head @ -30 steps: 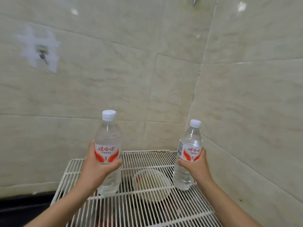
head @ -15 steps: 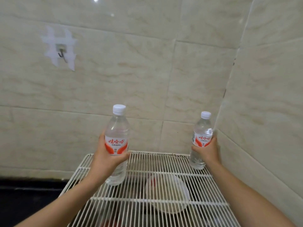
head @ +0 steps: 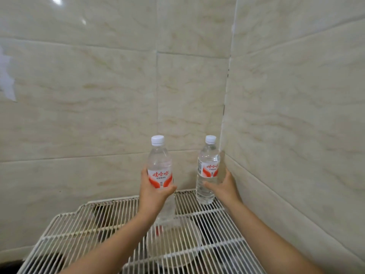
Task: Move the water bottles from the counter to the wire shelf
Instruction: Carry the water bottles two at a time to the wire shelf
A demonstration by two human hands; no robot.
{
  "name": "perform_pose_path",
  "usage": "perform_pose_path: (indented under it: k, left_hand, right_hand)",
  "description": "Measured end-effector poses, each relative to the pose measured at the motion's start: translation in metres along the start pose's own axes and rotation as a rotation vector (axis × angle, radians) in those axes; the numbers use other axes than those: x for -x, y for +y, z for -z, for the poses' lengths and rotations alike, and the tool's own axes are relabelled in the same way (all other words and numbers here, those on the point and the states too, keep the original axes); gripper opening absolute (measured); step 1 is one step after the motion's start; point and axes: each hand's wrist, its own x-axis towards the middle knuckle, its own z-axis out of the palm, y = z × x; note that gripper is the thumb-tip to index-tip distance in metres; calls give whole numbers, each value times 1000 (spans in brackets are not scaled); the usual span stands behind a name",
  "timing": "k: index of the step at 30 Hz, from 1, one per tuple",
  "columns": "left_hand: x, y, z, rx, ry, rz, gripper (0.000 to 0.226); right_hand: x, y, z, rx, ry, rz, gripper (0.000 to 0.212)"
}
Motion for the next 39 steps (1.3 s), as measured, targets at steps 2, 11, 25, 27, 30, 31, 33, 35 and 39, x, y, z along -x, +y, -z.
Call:
perform_pose_path:
  k: [2, 11, 25, 27, 30, 31, 33, 35, 39]
  left_hand:
    - [-6, -1, -27, 28, -6, -5, 77]
    - [-43, -12, -87, -51, -15, -83, 93]
    - [-32, -35, -60, -281, -135, 102, 84]
    - [-17, -40, -45, -337, -93, 121, 65]
    - [6, -42, -15, -435, -51, 70, 48]
    - [13, -42, -2, -483, -37, 45, 45]
    - [26, -37, 30, -604, 6, -11, 41]
    - [43, -32, 68, -707, 77, -38, 38]
    - [98, -25, 157, -825, 268, 10, 37]
  right_hand:
    - [36, -14, 9, -38, -2, -22, 77]
    - [101, 26, 27, -112, -33, -63, 67]
    - [102, 45, 13, 374, -113, 31, 64]
    - [105, 45, 13, 571, -156, 108, 62]
    - [113, 39, 6, 742, -225, 198, 58]
    - [117, 35, 2, 779, -252, 236, 58]
    - [124, 28, -9, 807, -311, 307, 56]
    - [132, 18, -25, 797, -377, 356, 54]
    - [156, -2, -73, 781, -509, 493, 55]
